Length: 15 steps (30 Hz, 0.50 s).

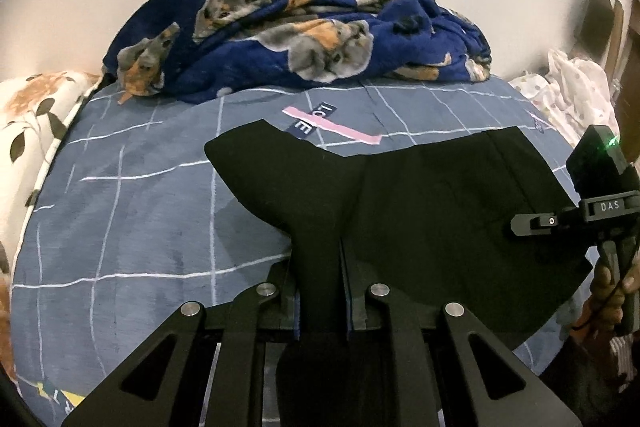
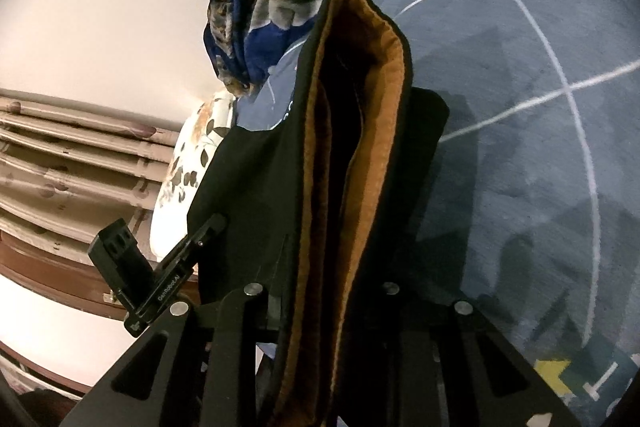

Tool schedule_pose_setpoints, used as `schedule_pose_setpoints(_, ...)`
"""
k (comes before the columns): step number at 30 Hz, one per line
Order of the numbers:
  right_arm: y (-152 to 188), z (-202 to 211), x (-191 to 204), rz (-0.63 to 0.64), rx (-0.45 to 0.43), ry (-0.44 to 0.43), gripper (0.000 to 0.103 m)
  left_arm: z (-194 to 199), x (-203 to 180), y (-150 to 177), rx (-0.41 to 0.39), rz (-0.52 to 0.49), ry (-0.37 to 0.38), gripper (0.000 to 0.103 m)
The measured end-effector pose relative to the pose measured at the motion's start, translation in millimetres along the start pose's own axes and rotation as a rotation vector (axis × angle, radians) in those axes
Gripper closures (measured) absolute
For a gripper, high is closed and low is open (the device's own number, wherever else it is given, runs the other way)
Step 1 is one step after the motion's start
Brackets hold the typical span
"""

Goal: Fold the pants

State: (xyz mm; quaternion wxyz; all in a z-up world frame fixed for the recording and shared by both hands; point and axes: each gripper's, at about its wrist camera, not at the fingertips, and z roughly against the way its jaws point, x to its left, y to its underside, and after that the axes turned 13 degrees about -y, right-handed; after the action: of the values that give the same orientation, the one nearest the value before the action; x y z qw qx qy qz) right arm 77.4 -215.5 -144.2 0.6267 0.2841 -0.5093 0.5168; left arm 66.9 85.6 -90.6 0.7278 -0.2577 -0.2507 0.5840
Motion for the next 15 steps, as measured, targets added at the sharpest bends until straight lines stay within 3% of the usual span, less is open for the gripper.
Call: schedule_pose_setpoints(15,-7,-24,10,0.010,0.034,-0.024,0.081,4,21,-9,-0.018,0.050,-0.051,0.090)
